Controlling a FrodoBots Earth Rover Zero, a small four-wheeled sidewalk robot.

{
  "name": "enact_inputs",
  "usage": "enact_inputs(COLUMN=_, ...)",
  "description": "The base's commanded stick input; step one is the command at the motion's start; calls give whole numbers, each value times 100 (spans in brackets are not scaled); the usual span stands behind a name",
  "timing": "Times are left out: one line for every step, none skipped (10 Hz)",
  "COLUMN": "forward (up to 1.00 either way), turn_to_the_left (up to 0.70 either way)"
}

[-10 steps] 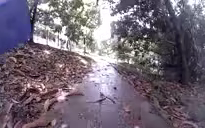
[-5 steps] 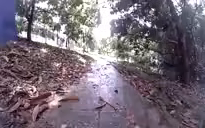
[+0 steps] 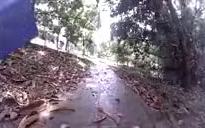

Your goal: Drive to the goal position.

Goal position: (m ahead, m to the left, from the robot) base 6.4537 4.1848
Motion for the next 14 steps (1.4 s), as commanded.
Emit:
enact_inputs(forward=50, turn_to_the_left=0)
enact_inputs(forward=50, turn_to_the_left=0)
enact_inputs(forward=50, turn_to_the_left=0)
enact_inputs(forward=50, turn_to_the_left=29)
enact_inputs(forward=50, turn_to_the_left=45)
enact_inputs(forward=50, turn_to_the_left=17)
enact_inputs(forward=50, turn_to_the_left=0)
enact_inputs(forward=50, turn_to_the_left=0)
enact_inputs(forward=50, turn_to_the_left=0)
enact_inputs(forward=50, turn_to_the_left=0)
enact_inputs(forward=50, turn_to_the_left=0)
enact_inputs(forward=50, turn_to_the_left=0)
enact_inputs(forward=50, turn_to_the_left=0)
enact_inputs(forward=50, turn_to_the_left=0)
